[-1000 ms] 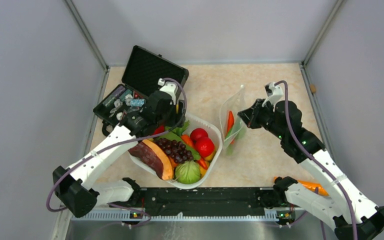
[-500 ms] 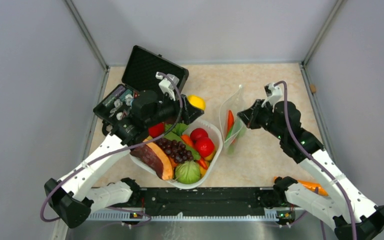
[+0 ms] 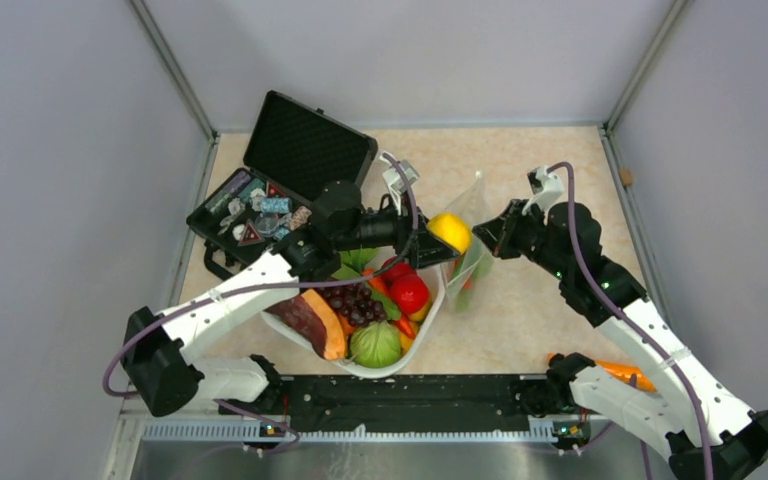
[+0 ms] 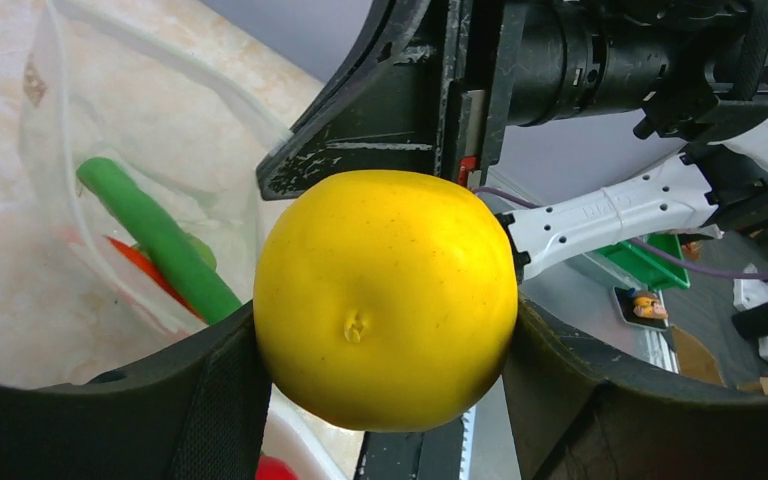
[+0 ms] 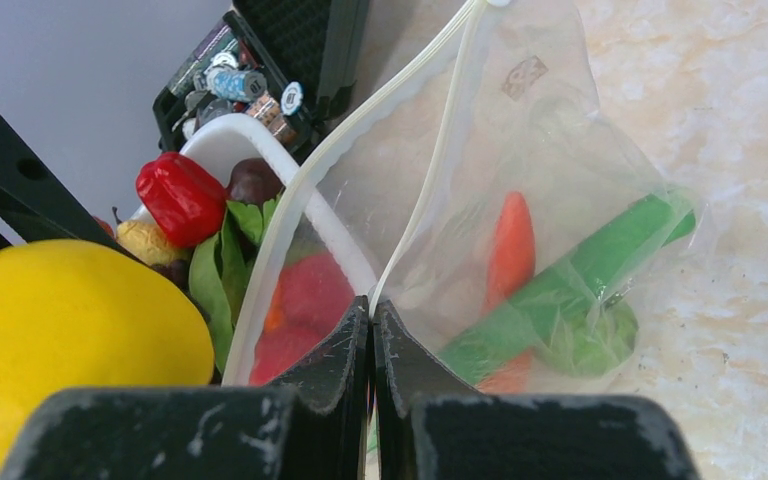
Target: Place the food in the zip-top bag and seal the zipper
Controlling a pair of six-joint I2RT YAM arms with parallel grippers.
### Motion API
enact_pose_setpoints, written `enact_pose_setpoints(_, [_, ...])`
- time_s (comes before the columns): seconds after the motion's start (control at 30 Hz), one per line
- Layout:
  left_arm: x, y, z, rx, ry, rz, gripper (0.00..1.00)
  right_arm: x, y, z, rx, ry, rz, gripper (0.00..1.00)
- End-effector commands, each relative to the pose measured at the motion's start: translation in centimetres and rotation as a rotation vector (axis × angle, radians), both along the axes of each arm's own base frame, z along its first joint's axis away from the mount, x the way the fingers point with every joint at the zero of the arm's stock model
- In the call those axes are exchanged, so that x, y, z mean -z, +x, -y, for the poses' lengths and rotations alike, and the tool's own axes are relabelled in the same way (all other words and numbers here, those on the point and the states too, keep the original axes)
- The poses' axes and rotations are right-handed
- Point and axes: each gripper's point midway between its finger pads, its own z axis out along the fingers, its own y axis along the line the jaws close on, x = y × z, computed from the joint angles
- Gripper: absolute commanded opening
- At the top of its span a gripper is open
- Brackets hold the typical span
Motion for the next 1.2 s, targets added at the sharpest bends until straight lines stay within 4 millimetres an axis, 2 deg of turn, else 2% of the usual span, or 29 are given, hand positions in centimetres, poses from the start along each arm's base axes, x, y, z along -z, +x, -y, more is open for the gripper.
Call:
enact_pose_setpoints(0.0, [-3.5,-0.5,1.6,0.047,-0.061,0.118,0.53,-2.2,0.3,-0.4,-0.013,0.053,0.059,0.00])
enact_pose_setpoints(0.2, [-2.4,0.8,2.8,-0.038,0.042,0.151,0.55,-2.9,-0.1,-0.8,-0.042,0.067,0.078,0.00])
enact_pose_setpoints(0.33, [-0.2,2.7,2.6,-0.123,0.163,0.116,0.55,-3.6,-0.3,-0.7,-0.043,0.075,0.096,0.00])
enact_pose_setpoints(0.6, [3.0,4.2,2.3,-0.187,0.278,0.094,0.55,-4.3,-0.5,-0.1,-0.020,0.079,0.116,0.00])
enact_pose_setpoints(0.7, [2.6,3.6,3.1,-0.145,0.249,0.103,0.56,-4.5,-0.6,-0.2,-0.027,0.083,0.118,0.00])
enact_pose_setpoints(0.8, [2.7,4.7,3.0,-0.210,0.296,0.112,0.57,-4.8,-0.7,-0.2,-0.031,0.087,0.122,0.00])
enact_pose_setpoints(1.0, [4.3,5.8,2.7,-0.260,0.383,0.107,0.68,-5.3,-1.0,-0.1,-0.032,0.094,0.134,0.00])
enact_pose_setpoints(1.17, [5.2,6.3,2.6,-0.296,0.426,0.090,0.70,-5.4,-1.0,0.2,-0.015,0.106,0.136,0.00])
